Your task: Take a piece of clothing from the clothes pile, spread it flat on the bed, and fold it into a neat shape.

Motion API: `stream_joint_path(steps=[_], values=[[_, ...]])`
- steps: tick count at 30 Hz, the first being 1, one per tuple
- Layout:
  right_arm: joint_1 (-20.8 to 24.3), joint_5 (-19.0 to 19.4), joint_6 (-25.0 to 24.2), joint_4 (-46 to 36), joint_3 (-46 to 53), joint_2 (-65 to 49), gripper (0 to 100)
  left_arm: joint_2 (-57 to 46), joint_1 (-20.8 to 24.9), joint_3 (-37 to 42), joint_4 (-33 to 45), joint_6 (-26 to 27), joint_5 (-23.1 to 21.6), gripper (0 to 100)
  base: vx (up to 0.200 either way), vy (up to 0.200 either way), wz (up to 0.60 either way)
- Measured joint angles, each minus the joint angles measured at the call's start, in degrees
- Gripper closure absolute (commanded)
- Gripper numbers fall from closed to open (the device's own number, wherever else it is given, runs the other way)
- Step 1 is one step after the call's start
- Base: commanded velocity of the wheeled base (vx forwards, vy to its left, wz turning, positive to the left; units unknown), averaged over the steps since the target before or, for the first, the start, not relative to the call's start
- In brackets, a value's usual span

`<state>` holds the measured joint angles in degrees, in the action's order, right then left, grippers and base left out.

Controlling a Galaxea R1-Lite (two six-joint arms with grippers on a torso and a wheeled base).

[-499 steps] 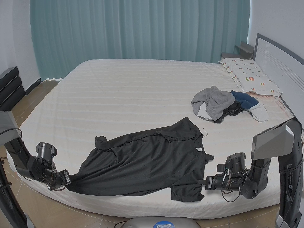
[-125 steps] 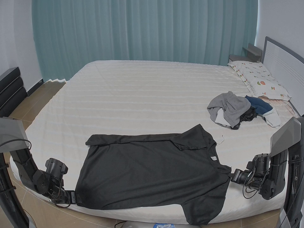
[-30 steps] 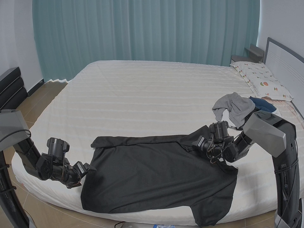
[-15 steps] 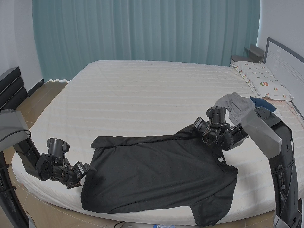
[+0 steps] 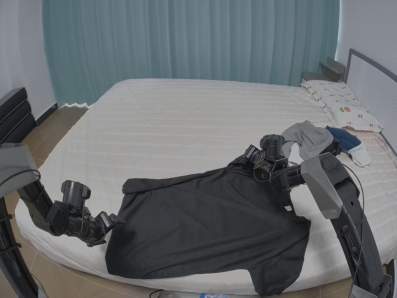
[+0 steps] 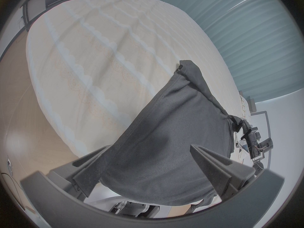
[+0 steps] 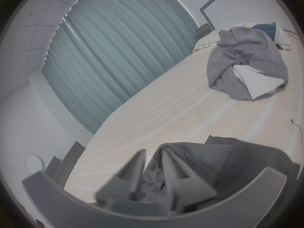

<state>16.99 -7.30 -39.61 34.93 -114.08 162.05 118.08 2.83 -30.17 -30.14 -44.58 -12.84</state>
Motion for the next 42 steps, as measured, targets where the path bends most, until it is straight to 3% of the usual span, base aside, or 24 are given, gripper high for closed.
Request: stream_joint_path(steps=[10, 17, 28, 33, 42], values=[[-2.36, -0.38, 1.51, 3.61, -0.5, 0.3, 0, 0.0, 0.11, 0.11, 0.02, 0.05, 0.01, 0, 0.0, 0.0, 0.0], [-3.6, -0.44, 4.85, 12.75, -0.34, -0.74, 0, 0.0, 0.26, 0.11, 0.02, 0.05, 0.0, 0, 0.0, 0.0, 0.0], [-6.17, 3.43, 5.71, 4.64, 8.92, -2.99, 0, 0.0, 0.33, 0.11, 0.02, 0.05, 0.0, 0, 0.0, 0.0, 0.0], [-8.09, 6.62, 5.75, 3.61, 13.86, -4.22, 0, 0.0, 0.34, 0.11, 0.02, 0.05, 0.0, 0, 0.0, 0.0, 0.0], [-10.24, 8.61, 5.8, 2.71, 16.65, -4.72, 0, 0.0, 0.33, 0.11, 0.02, 0.05, 0.0, 0, 0.0, 0.0, 0.0]])
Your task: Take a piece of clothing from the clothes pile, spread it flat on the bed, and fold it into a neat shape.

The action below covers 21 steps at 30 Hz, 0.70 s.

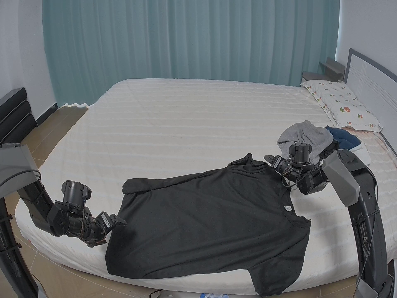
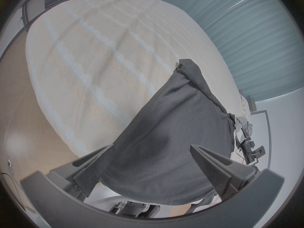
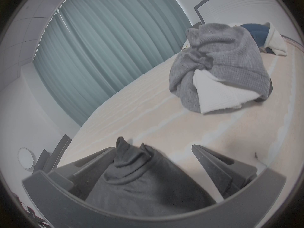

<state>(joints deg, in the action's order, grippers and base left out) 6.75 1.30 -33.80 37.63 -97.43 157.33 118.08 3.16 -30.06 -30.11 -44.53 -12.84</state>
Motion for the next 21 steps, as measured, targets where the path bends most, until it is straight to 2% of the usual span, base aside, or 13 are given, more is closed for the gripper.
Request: stream_joint_path(steps=[5, 6, 21], values=[[-0.15, 0.26, 0.04, -0.2, 0.68, 0.2, 0, 0.0, 0.0, 0.0, -0.02, 0.0, 0.01, 0, 0.0, 0.0, 0.0], [-0.15, 0.35, 0.01, -0.28, 0.74, 0.28, 100, 0.0, 0.0, 0.0, -0.02, 0.0, 0.0, 0, 0.0, 0.0, 0.0], [-1.79, 0.3, 0.28, -0.17, 1.37, 1.0, 100, 0.0, 0.01, -0.39, 0.06, -0.29, 0.0, 0, 0.0, 0.0, 0.0]])
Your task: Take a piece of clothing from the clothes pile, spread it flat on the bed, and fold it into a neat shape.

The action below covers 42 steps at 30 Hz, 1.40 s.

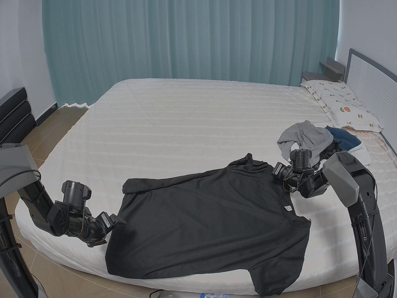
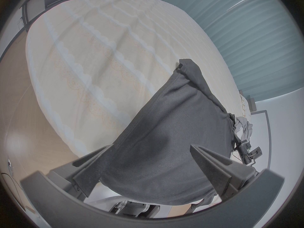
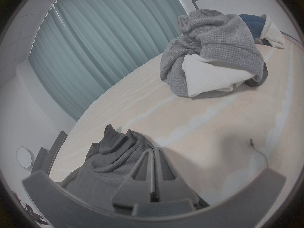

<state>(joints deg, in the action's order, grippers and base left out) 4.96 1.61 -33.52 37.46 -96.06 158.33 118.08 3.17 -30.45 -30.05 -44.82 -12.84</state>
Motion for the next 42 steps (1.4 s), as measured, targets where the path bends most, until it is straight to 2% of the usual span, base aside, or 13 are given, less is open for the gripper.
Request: stream_joint_path(steps=[9, 19, 29, 35, 42], values=[[-2.44, -0.72, -0.6, 0.52, 0.44, -0.87, 100, 0.56, -0.41, -4.06, 0.11, -3.25, 0.63, 0, 0.0, 0.0, 0.0], [-3.82, -0.95, -0.66, 5.4, 4.52, -1.68, 100, 5.13, -0.15, -17.03, 0.72, -4.41, 9.14, 0, 0.0, 0.0, 0.0], [-3.49, -1.18, -1.48, 11.17, 12.15, -3.86, 100, 12.21, 2.83, -29.68, 0.99, -4.46, 10.73, 0, 0.0, 0.0, 0.0], [-3.32, -1.12, -2.35, 12.19, 14.36, -4.8, 100, 17.83, 4.33, -36.08, 1.01, -4.44, 13.35, 0, 0.0, 0.0, 0.0], [-2.95, -1.12, -4.29, 12.29, 14.88, -5.18, 100, 21.66, 5.23, -40.69, 1.04, -4.28, 14.14, 0, 0.0, 0.0, 0.0]])
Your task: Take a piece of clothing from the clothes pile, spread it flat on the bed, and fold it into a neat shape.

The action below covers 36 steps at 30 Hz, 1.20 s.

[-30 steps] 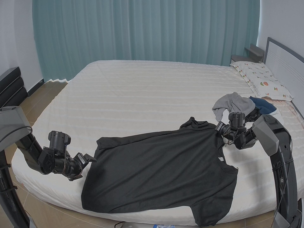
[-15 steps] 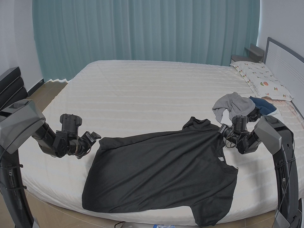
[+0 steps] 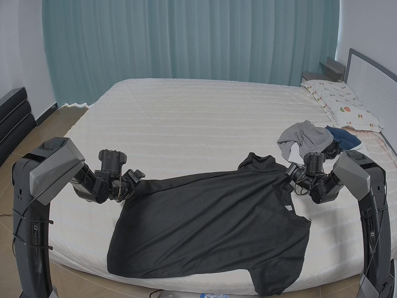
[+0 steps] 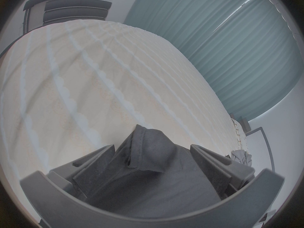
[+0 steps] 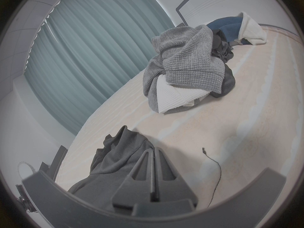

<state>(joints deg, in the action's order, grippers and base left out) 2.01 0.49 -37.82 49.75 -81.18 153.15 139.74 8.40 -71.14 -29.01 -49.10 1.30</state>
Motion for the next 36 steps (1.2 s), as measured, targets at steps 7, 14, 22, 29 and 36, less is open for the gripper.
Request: stream_joint_path(steps=[7, 14, 22, 29, 36], values=[[-0.2, 0.02, -0.09, 0.0, 0.12, 0.02, 100, 1.38, 0.37, -2.06, 0.69, -0.16, 0.17, 100, 0.0, 0.0, 0.0], [-0.44, 0.0, -0.11, 0.61, 0.06, 0.02, 100, 2.12, 0.0, -5.01, 1.16, 0.06, 1.95, 100, 0.0, 0.0, 0.0], [-0.5, -0.11, -0.72, 2.45, -0.1, -0.04, 100, 3.28, -0.91, -12.81, 1.54, -1.39, 3.18, 100, 0.0, 0.0, 0.0], [-0.61, -1.41, -1.24, 5.69, -0.11, -0.04, 100, 5.92, -1.46, -22.56, 1.54, -5.47, 6.05, 100, 0.0, 0.0, 0.0], [-1.07, -2.67, -1.79, 10.0, -0.93, 0.43, 100, 10.68, -2.5, -29.79, 1.62, -6.75, 7.47, 100, 0.0, 0.0, 0.0]])
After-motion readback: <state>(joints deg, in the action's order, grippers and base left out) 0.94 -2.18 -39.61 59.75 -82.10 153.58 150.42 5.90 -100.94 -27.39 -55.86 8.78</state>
